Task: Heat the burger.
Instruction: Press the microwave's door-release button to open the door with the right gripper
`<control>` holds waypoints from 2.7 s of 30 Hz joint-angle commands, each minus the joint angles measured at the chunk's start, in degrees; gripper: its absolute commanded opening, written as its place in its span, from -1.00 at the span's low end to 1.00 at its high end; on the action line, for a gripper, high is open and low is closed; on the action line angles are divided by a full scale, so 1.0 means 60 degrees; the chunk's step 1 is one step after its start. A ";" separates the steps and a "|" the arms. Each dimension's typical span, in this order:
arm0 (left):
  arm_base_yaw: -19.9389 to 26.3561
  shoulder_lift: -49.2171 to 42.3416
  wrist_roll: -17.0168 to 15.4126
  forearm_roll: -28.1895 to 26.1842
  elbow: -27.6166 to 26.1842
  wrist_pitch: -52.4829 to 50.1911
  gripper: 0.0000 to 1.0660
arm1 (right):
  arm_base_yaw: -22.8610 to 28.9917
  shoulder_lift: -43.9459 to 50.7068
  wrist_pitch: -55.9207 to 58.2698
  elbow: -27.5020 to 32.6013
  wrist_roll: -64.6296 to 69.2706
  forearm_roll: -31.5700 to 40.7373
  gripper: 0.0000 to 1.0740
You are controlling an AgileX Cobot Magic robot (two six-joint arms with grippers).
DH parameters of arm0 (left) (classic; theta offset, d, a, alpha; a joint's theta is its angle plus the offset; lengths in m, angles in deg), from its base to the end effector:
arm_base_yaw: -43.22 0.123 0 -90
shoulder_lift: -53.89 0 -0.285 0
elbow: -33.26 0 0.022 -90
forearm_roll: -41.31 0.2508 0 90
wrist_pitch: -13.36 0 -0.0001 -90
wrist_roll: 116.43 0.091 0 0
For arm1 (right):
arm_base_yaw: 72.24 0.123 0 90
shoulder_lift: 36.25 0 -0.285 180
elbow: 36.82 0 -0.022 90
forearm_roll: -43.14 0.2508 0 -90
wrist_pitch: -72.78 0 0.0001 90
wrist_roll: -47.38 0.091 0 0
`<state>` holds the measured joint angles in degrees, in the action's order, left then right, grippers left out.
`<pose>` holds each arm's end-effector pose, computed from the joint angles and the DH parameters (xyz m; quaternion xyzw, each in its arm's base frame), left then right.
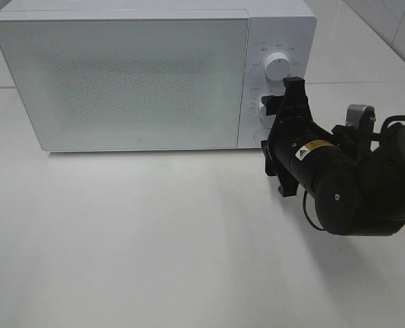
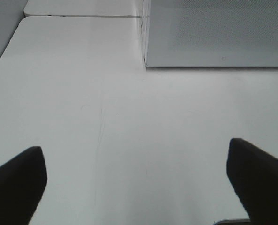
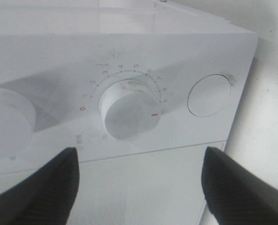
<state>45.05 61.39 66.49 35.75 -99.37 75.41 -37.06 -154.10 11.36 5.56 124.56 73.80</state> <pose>-0.0090 -0.0081 0.2815 0.0111 0.8512 -0.0267 0.5240 0.2834 0.1500 0.1286 0.4931 0.5951 0.4691 0.4274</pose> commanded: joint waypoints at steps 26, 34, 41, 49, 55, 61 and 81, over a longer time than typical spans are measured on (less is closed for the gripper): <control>0.0029 -0.0143 -0.0038 -0.0019 0.0010 -0.0105 0.86 | -0.0248 0.4230 0.8317 0.0773 -1.2319 -0.0869 0.32; 0.0029 -0.0143 -0.0038 -0.0019 0.0010 -0.0105 0.86 | -0.0917 0.4297 1.2089 -0.0611 -1.2662 -0.3323 0.32; 0.0029 -0.0143 -0.0038 -0.0019 0.0010 -0.0105 0.86 | -0.0945 0.5138 1.4658 -0.1757 -1.1841 -0.5271 0.32; 0.0029 -0.0143 -0.0038 -0.0019 0.0010 -0.0105 0.86 | -0.0945 0.7009 1.5527 -0.1833 -1.1870 -0.5386 0.32; 0.0029 -0.0143 -0.0038 -0.0019 0.0010 -0.0105 0.86 | -0.0945 0.8079 1.6520 -0.1833 -1.1889 -0.5386 0.32; 0.0029 -0.0143 -0.0038 -0.0019 0.0010 -0.0105 0.86 | -0.0945 0.9091 1.7179 -0.1833 -1.1918 -0.5395 0.32; 0.0029 -0.0143 -0.0038 -0.0019 0.0010 -0.0105 0.86 | -0.1633 1.2987 1.7972 -0.0286 -1.2128 -0.6035 0.32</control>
<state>45.05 61.39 66.49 35.75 -99.37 75.41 -46.51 -76.81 119.25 3.62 52.25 38.27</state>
